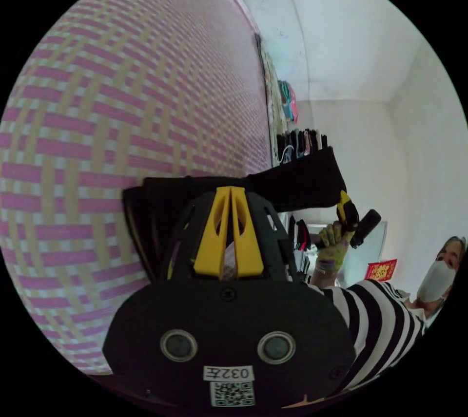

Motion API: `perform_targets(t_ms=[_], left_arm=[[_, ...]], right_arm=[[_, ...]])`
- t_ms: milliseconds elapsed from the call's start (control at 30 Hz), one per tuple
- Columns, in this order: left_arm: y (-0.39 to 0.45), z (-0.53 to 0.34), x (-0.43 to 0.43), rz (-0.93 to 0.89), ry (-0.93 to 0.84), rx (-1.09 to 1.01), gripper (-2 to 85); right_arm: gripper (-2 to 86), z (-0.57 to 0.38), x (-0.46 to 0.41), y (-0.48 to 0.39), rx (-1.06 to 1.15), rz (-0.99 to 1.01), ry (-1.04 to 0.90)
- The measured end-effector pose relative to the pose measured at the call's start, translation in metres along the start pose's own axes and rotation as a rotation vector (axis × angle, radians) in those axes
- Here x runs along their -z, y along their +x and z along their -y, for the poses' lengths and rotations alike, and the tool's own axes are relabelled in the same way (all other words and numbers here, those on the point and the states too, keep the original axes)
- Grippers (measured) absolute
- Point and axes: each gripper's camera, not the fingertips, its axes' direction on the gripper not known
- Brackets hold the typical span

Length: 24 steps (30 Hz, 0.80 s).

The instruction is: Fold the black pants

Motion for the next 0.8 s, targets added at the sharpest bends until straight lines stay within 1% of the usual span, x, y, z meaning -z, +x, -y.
perform_targets(t_ms=[67,100,167,267,333,433,500,567,600,667,733,800], left_arm=[[-0.016,-0.017,0.036,0.005,0.08,0.01,-0.9],[-0.02,-0.021,0.044,0.006,0.094,0.013,-0.9],[-0.034,-0.036,0.067,0.011,0.136,0.019,-0.9],[-0.051,-0.05,0.083,0.006,0.16,0.034,-0.9],[-0.059,-0.057,0.089,-0.007,0.176,0.038,-0.9],[-0.065,-0.064,0.093,-0.031,0.18,0.03,-0.9],[-0.066,-0.065,0.09,-0.07,0.152,0.02,-0.9],[-0.064,-0.062,0.076,-0.156,0.074,-0.001,-0.9],[-0.063,-0.061,0.071,-0.164,0.044,-0.005,-0.9],[-0.052,-0.054,0.042,-0.111,-0.09,-0.018,-0.9],[-0.043,-0.046,0.02,-0.077,-0.15,-0.029,-0.9],[-0.035,-0.036,0.002,-0.1,-0.167,-0.048,-0.9]], right_arm=[[4.7,0.004,-0.041,-0.052,0.105,0.03,-0.088],[4.7,0.003,-0.053,-0.063,0.127,0.044,-0.116],[4.8,-0.006,-0.103,-0.097,0.206,0.054,-0.219],[4.8,-0.017,-0.158,-0.119,0.233,0.039,-0.363],[4.7,-0.019,-0.171,-0.13,0.255,0.003,-0.388],[4.7,-0.016,-0.167,-0.151,0.3,-0.073,-0.355],[4.7,-0.015,-0.162,-0.159,0.305,-0.094,-0.33],[4.6,-0.012,-0.157,-0.161,0.285,-0.112,-0.311],[4.6,-0.012,-0.155,-0.16,0.276,-0.116,-0.305],[4.6,-0.011,-0.15,-0.163,0.29,-0.169,-0.281],[4.6,-0.01,-0.147,-0.167,0.303,-0.174,-0.272],[4.7,-0.009,-0.143,-0.173,0.323,-0.186,-0.258]])
